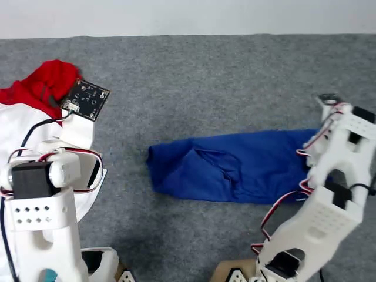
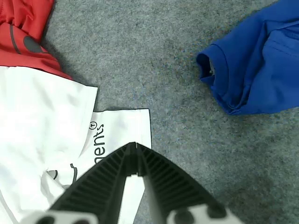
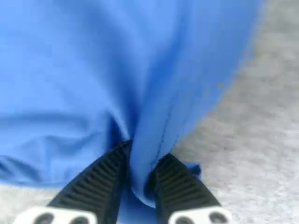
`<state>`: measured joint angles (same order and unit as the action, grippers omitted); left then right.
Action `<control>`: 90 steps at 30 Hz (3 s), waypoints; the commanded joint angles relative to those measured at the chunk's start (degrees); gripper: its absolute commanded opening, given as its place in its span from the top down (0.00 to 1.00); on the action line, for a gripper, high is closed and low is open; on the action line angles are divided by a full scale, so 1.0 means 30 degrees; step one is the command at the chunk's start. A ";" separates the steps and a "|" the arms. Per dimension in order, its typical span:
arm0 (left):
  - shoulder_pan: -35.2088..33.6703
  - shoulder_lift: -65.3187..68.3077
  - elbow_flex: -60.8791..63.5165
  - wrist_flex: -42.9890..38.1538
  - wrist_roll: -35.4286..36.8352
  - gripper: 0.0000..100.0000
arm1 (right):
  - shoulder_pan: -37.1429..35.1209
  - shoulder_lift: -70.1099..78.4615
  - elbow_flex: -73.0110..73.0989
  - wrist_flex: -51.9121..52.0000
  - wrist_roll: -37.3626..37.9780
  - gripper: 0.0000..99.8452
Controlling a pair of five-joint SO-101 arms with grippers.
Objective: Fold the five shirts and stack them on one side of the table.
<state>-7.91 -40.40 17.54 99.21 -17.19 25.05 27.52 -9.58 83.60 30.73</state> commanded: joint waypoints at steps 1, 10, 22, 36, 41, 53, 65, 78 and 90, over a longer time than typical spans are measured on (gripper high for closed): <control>0.0059 -0.0352 -0.0044 0.0410 0.0059 1.00 | -0.2066 -0.2154 -0.0879 0.0923 0.0088 0.99; 0.0059 -0.0381 -0.0044 0.0410 0.0029 1.00 | -0.7751 -0.4850 -0.0850 0.2799 -0.1055 0.99; 0.0059 -0.0381 -0.0044 0.0410 0.0029 1.00 | -1.5194 -0.5377 -0.0908 0.3004 -0.4161 0.99; 0.0059 -0.0410 -0.0044 0.0410 0.0029 1.00 | -1.8564 -0.3385 -0.0938 0.1421 -0.5451 0.99; 0.0029 -0.0410 -0.0044 0.0410 0.0029 1.00 | -1.9267 -0.3326 -0.0938 0.1070 -0.5451 0.99; 0.0059 -0.0410 -0.0044 0.0410 0.0059 1.00 | -2.0264 -0.3179 -0.1143 0.0366 -0.5421 0.99; 0.0059 -0.0410 0.0894 0.0410 0.0059 1.00 | -2.1465 -0.3150 -0.1143 -0.0396 -0.5275 0.99; 0.0059 -0.0410 0.0894 0.0410 0.0059 1.00 | -2.1993 -0.4293 -0.5011 0.3209 -0.5363 0.63; 0.0059 -0.0410 0.0894 0.0410 0.0059 1.00 | -1.7949 -0.3619 -0.7648 0.5963 -0.5245 0.89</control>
<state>-7.91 -40.48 20.35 99.38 -17.19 -32.79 18.37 -30.68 100.04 14.99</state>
